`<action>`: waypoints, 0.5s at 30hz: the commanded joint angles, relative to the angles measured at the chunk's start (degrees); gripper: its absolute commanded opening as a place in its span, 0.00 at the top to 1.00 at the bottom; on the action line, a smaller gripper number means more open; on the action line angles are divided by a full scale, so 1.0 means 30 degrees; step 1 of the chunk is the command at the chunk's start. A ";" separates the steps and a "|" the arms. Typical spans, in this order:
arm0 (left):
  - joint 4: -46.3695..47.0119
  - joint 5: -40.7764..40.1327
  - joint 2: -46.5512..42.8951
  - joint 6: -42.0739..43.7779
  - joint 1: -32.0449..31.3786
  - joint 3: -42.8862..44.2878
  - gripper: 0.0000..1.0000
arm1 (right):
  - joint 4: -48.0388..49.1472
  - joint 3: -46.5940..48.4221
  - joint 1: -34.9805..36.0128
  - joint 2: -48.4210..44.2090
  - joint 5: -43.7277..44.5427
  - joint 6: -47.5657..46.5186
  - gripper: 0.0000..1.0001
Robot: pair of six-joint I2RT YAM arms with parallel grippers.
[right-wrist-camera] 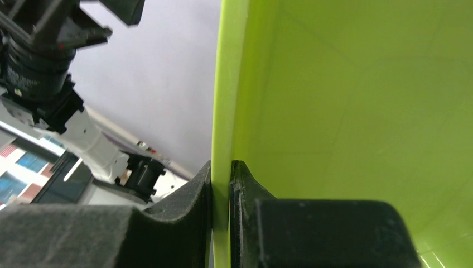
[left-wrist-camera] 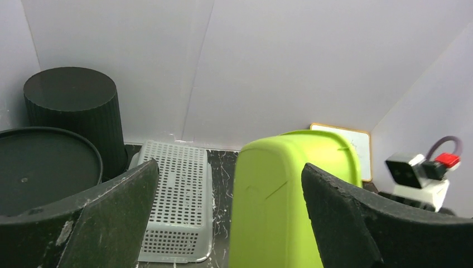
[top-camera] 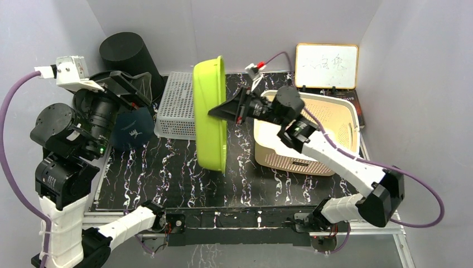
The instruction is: Turn the large container upside down
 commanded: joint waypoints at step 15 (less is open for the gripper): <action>-0.0269 -0.0254 0.0138 0.0473 -0.0069 -0.1003 0.02 | 1.7801 -0.4580 0.3544 0.5833 -0.1103 0.7295 1.00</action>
